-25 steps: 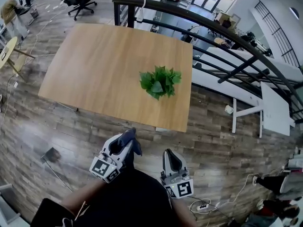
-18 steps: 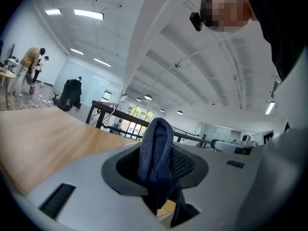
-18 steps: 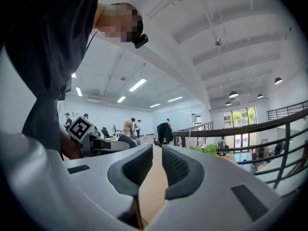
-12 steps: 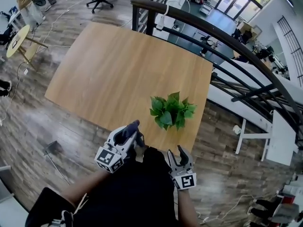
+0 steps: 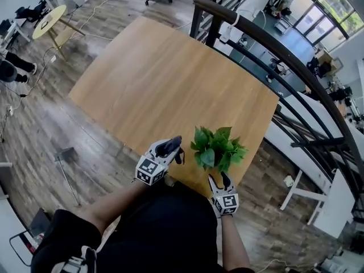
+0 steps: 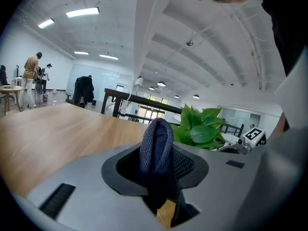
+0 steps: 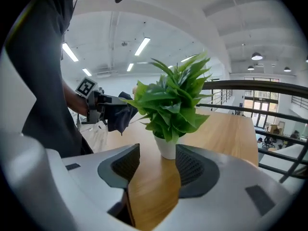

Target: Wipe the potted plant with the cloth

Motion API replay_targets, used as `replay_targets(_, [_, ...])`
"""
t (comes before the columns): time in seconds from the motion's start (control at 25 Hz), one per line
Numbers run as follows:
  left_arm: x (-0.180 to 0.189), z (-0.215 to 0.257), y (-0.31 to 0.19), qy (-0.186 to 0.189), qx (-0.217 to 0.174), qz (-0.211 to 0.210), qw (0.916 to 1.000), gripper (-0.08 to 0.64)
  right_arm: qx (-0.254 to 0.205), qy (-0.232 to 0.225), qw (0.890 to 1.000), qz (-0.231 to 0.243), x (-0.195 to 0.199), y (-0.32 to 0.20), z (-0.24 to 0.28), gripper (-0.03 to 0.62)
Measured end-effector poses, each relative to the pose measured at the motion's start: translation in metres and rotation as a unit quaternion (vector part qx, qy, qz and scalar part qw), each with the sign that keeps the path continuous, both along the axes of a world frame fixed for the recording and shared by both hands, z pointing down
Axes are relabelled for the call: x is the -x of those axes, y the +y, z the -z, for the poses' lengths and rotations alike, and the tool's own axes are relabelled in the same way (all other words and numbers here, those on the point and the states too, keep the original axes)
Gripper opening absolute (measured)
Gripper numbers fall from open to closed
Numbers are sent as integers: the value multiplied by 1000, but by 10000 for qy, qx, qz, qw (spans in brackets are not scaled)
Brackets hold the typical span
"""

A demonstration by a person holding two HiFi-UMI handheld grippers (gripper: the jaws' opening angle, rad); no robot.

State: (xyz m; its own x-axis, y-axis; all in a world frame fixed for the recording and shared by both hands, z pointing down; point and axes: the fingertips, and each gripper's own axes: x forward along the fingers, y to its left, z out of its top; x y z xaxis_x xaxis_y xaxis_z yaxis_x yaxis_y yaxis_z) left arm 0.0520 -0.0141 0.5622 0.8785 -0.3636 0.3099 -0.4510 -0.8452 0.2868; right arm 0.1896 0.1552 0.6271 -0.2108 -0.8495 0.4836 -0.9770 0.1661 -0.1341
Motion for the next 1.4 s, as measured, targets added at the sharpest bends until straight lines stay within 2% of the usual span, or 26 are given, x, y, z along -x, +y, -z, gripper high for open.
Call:
replay_targets(0.2, [-26, -54, -17, -161, 553, 211, 9981, 150, 521, 99, 9977, 417, 1, -15, -23, 220])
replay_targets(0.32, [-45, -82, -17, -300, 778, 48, 9965, 150, 780, 169, 9953, 542, 2, -18, -39, 225])
replay_targets(0.44, [-67, -90, -10, -170, 1030, -204, 9943, 150, 910, 229, 9938, 591, 0, -24, -51, 233])
replay_targets(0.84, [-103, -109, 5, -528, 970, -1008, 9888, 147, 825, 490, 9904, 1000, -1, -61, -54, 241])
replay_targets(0.96, [-102, -115, 13, -713, 951, -1119, 9866, 146, 786, 400, 9919, 910, -5, -64, -55, 241])
replay_targets(1.16, [-98, -118, 33, -769, 971, -1468, 9814, 146, 779, 267, 9938, 748, -8, -70, -55, 239])
replay_targets(1.4, [-95, -121, 51, -928, 721, -1914, 9745, 147, 765, 159, 9948, 653, -9, -71, -56, 239])
